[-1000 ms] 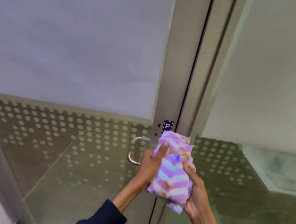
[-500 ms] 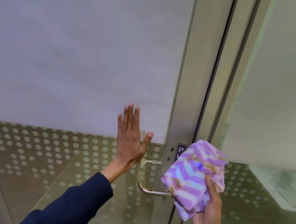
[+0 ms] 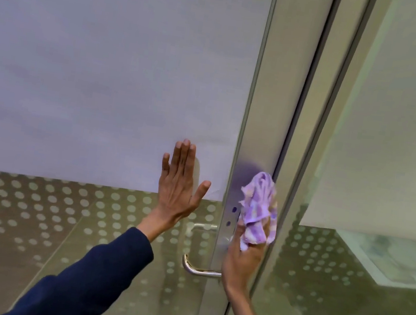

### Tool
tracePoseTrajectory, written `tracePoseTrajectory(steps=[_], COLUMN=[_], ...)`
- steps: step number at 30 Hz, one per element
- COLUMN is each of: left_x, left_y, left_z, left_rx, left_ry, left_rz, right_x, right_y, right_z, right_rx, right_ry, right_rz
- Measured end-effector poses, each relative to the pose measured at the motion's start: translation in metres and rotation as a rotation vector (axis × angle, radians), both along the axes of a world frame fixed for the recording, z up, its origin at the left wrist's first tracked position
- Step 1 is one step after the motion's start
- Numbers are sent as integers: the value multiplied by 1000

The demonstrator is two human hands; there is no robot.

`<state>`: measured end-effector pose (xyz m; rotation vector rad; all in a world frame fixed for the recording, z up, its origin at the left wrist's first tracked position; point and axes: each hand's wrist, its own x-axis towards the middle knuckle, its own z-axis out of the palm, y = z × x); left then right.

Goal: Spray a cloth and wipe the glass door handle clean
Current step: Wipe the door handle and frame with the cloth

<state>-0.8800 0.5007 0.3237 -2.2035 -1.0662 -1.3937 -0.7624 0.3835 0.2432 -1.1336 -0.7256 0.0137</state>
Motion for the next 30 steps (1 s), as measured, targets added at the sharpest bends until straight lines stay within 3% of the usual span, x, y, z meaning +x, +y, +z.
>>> tracePoseTrajectory(steps=[4, 7, 13, 30], left_x=[3, 4, 9, 12], left_y=[6, 12, 21, 27], left_z=[-3, -7, -11, -12], left_rx=[15, 49, 124, 189], left_ry=[-22, -24, -75, -77], left_rz=[7, 13, 2, -2], right_x=[1, 4, -1, -20], right_y=[36, 52, 72, 69], right_z=[-25, -37, -49, -43], right_rx=[-94, -94, -43, 54], right_ry=[-290, -387, -373, -248], right_rz=[-93, -193, -287, -241])
